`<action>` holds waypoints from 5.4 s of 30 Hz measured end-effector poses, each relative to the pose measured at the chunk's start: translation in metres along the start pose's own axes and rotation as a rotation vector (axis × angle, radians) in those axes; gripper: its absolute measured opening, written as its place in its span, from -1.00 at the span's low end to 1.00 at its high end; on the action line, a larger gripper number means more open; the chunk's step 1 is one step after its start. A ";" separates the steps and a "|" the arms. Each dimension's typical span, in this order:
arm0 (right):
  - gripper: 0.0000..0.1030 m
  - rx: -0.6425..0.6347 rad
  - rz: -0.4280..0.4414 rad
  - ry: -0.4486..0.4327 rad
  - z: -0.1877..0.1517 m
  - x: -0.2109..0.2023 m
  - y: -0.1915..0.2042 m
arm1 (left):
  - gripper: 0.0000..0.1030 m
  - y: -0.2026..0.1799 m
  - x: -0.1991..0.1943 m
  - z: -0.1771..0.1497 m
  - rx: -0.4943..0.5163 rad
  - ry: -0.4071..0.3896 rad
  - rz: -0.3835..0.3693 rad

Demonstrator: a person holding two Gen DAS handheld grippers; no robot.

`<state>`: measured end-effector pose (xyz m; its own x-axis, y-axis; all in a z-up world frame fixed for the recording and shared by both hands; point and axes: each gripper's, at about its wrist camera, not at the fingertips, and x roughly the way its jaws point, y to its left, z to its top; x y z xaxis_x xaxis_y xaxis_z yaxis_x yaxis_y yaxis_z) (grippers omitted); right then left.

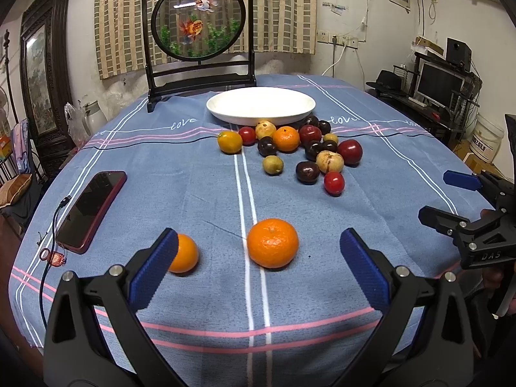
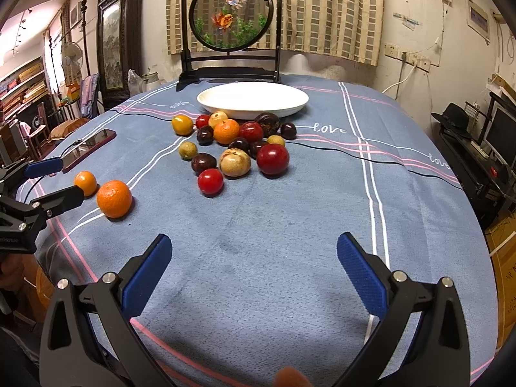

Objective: Organize fruits
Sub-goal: 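Grasp the small orange with the left tool while the right tool grasps the large orange, then carry both oranges onto the white plate and open both tools, then grasp the yellow-orange fruit with the left tool while the right tool grasps the red apple, then set the yellow fruit and red apple on the plate, opening both tools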

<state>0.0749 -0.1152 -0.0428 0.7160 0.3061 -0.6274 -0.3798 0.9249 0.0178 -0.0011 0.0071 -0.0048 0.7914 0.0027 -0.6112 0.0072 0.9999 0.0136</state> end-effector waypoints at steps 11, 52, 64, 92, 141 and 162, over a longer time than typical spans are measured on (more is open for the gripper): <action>0.97 -0.216 0.173 -0.074 0.004 -0.001 0.070 | 0.96 0.063 -0.005 -0.005 -0.071 -0.020 0.067; -0.12 -0.117 0.441 0.152 0.108 0.094 0.044 | -0.22 0.080 0.078 0.042 0.070 0.215 -0.270; -0.13 0.062 0.134 0.208 0.213 0.239 -0.057 | -0.21 0.047 0.255 0.215 0.007 0.260 -0.177; 0.31 0.110 0.286 0.141 0.093 0.132 -0.086 | 0.96 0.069 0.162 0.100 -0.143 0.126 -0.189; -0.20 0.146 0.308 0.215 0.082 0.139 -0.083 | -0.24 0.051 0.214 0.109 -0.016 0.248 -0.166; -0.15 0.038 0.239 0.117 0.197 0.228 -0.045 | 0.07 0.039 0.276 0.202 -0.087 0.195 -0.118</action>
<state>0.3708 -0.0429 -0.0339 0.5356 0.4903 -0.6875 -0.5061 0.8381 0.2035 0.3407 0.0443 -0.0132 0.6551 -0.1199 -0.7460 0.0332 0.9909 -0.1301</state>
